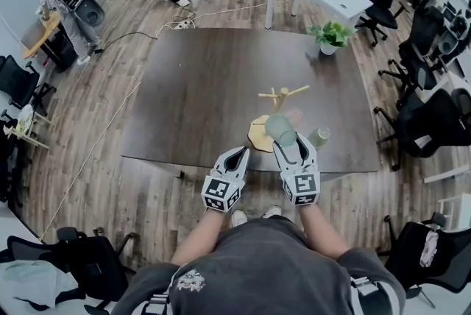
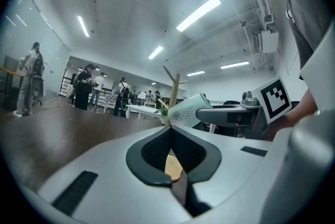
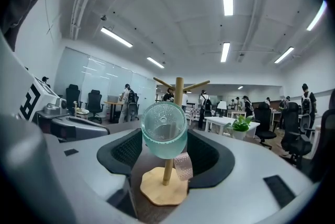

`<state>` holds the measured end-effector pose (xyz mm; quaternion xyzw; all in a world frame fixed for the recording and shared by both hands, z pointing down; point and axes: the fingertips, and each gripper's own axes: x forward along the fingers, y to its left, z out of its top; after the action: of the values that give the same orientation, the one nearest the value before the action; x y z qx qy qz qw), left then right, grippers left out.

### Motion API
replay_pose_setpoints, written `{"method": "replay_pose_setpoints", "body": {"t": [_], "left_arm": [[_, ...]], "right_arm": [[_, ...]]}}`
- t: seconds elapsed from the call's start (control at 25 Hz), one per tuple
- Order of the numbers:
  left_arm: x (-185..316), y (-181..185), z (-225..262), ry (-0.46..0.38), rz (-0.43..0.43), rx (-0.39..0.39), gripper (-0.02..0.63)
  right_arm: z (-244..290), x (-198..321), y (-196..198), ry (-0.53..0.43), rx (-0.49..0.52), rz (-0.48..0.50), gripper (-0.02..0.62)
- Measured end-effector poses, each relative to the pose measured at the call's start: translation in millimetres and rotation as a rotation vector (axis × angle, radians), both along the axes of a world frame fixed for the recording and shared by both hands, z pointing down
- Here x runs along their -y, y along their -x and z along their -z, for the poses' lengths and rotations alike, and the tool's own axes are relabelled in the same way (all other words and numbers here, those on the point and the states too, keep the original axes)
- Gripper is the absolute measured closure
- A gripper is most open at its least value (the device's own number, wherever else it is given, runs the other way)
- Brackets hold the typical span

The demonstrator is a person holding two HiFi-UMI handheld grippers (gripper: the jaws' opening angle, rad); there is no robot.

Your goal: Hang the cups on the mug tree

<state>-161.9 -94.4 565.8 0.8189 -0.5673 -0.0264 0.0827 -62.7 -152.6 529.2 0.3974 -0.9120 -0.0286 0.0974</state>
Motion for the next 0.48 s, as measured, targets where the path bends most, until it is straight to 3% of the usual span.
{"method": "replay_pose_setpoints", "body": {"t": [0.48], "left_arm": [[-9,3,-3,0.010,-0.004,0.009,0.600]], "right_arm": [[-15,-3,0,0.043,-0.020,-0.030,0.308]]}}
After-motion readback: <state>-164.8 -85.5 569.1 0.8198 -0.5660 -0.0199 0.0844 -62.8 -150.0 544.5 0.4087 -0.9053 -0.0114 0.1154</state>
